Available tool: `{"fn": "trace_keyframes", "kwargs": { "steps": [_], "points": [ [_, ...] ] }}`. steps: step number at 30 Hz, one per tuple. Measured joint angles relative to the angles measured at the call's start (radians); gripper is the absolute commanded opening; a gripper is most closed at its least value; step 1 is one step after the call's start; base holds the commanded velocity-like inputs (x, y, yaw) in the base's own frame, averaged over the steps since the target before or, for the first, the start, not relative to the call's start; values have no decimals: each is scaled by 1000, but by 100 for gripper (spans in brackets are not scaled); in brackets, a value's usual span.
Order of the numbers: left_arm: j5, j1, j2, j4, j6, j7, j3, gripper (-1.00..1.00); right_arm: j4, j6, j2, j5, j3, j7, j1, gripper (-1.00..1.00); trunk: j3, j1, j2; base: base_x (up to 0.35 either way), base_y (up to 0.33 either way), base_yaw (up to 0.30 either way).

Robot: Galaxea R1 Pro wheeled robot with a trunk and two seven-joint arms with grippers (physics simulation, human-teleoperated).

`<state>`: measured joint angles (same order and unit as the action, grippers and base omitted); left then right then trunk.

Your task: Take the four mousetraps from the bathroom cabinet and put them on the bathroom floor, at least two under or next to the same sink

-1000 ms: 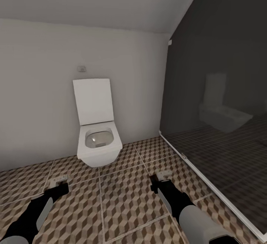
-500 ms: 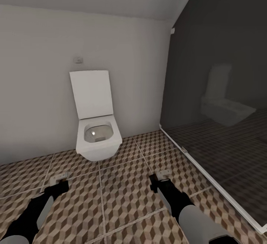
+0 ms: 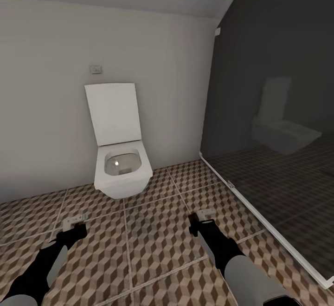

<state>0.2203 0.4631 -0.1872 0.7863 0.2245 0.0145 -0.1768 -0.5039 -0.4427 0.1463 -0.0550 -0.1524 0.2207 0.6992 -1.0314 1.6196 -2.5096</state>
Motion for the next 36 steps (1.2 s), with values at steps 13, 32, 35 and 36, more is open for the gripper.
{"fn": "trace_keyframes", "kwargs": {
  "steps": [13,32,35,36],
  "points": [
    [-2,0,3,-7,-40,-2,-1,-100,-13,-2,0,1,0,2,0,-100,-7,0,0,0,0,78],
    [-1,0,3,-9,-41,-2,-1,-100,-13,10,0,1,-1,3,0,-100,-13,0,0,0,0,32],
    [-1,0,3,-9,-41,-2,-1,-100,-13,9,0,1,-1,4,0,-100,-13,0,0,0,0,23],
    [-1,0,3,-9,-41,-2,-1,-100,-13,9,0,1,-2,4,0,-100,-13,0,0,0,0,132]
  ]
}}
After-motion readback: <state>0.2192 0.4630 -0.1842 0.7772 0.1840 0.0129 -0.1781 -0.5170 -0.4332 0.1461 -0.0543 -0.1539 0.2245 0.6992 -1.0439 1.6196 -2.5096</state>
